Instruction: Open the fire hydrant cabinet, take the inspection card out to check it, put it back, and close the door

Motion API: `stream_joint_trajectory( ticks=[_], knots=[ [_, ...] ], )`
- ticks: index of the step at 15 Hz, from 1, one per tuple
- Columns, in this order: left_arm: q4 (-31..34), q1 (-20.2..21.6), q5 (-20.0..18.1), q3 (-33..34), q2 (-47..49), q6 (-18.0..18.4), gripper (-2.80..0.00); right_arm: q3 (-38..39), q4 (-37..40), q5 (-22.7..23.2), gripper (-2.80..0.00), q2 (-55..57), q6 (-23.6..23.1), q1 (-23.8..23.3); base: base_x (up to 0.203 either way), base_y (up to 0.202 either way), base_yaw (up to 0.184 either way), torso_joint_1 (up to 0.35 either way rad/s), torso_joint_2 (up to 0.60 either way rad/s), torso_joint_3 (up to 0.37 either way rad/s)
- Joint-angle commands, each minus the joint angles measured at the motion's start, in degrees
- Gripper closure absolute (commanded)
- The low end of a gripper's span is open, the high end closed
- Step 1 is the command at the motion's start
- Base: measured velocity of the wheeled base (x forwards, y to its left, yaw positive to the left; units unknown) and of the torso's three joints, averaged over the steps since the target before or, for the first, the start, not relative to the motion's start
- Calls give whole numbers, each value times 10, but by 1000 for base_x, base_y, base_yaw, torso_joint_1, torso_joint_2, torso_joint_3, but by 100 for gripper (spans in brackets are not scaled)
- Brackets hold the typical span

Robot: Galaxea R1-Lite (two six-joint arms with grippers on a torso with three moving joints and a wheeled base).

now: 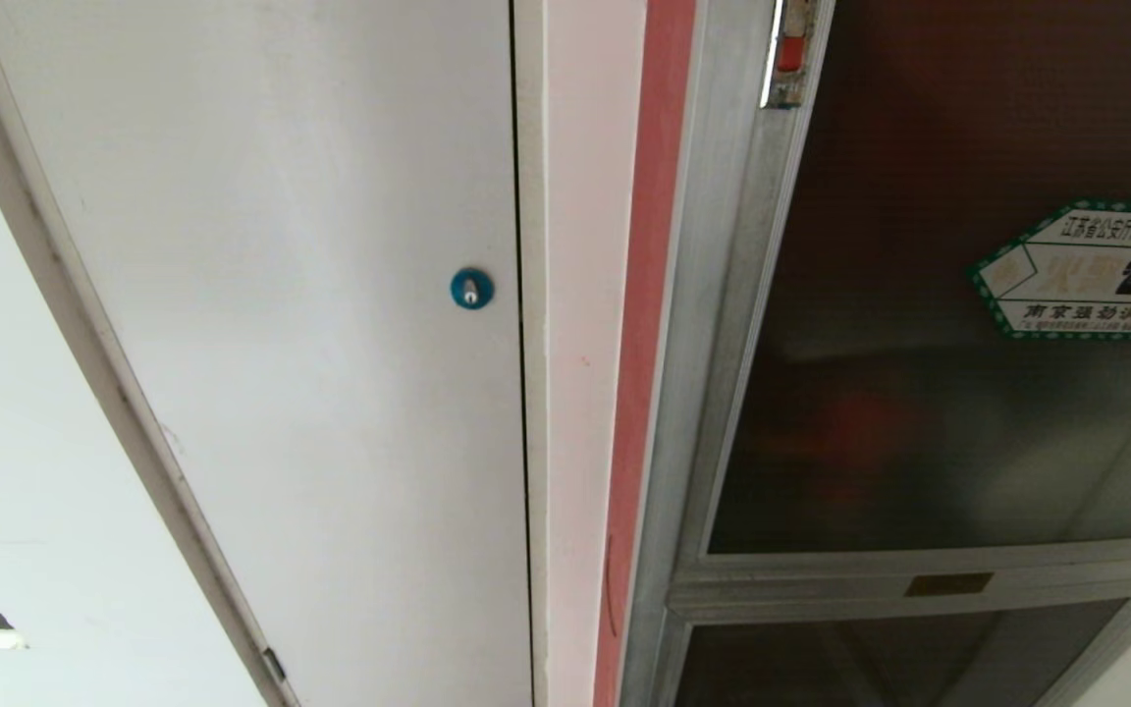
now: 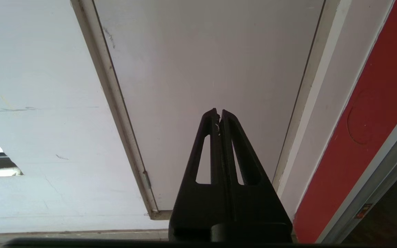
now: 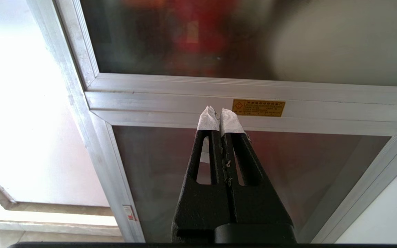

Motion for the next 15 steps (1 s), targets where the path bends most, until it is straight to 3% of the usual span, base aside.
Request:
stream_joint_trajectory(
  ticks=[1, 15],
  knots=[
    [0, 0, 0, 4, 0, 0, 0, 0, 0, 0, 0, -1, 0, 0, 0, 0, 0, 0, 0, 0],
    [0, 0, 0, 4, 0, 0, 0, 0, 0, 0, 0, -1, 3, 0, 0, 0, 0, 0, 0, 0]
  ],
)
